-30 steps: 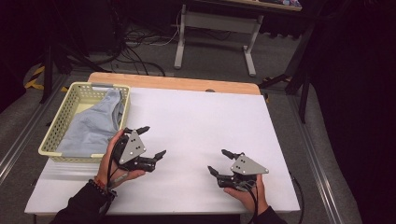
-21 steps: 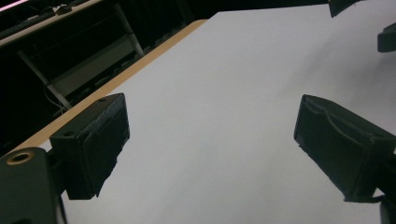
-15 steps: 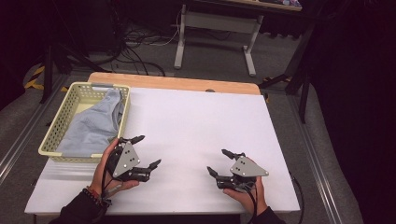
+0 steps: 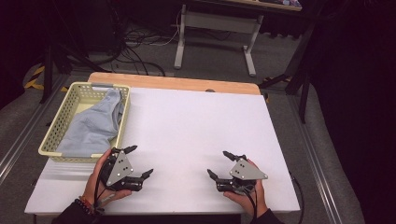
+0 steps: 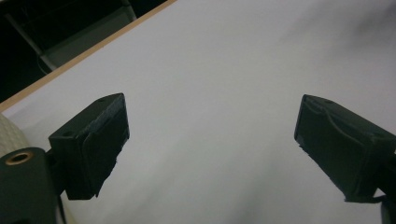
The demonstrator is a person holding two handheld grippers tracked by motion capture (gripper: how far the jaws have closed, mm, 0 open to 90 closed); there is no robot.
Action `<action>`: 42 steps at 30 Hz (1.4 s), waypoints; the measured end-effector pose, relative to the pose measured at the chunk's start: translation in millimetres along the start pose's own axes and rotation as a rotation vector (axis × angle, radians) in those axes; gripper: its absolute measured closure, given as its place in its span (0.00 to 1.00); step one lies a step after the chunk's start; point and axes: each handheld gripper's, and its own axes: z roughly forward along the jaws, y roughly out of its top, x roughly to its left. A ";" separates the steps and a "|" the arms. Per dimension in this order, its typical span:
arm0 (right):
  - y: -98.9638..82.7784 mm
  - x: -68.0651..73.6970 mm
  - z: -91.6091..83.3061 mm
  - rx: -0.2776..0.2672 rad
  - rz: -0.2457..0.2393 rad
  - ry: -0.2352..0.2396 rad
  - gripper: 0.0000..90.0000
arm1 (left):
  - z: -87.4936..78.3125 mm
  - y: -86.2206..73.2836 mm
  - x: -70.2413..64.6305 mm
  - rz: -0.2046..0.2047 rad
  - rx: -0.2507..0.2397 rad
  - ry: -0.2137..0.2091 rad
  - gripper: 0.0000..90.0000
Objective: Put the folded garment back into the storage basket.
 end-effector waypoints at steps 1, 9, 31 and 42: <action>-1.2 0.4 -1.3 -0.004 0.010 0.000 0.20 | -1.1 -2.8 -0.7 -0.009 0.007 -0.003 0.12; -4.9 2.4 -4.1 0.004 0.020 -0.006 0.16 | -6.3 -11.6 -1.9 -0.025 0.026 -0.001 0.08; -7.2 4.5 2.5 0.029 0.006 0.015 0.16 | -7.3 -13.9 -2.5 -0.049 0.019 -0.033 0.07; -7.1 4.0 5.2 0.028 0.008 0.019 0.16 | -7.9 -14.0 -2.0 -0.053 0.020 -0.035 0.07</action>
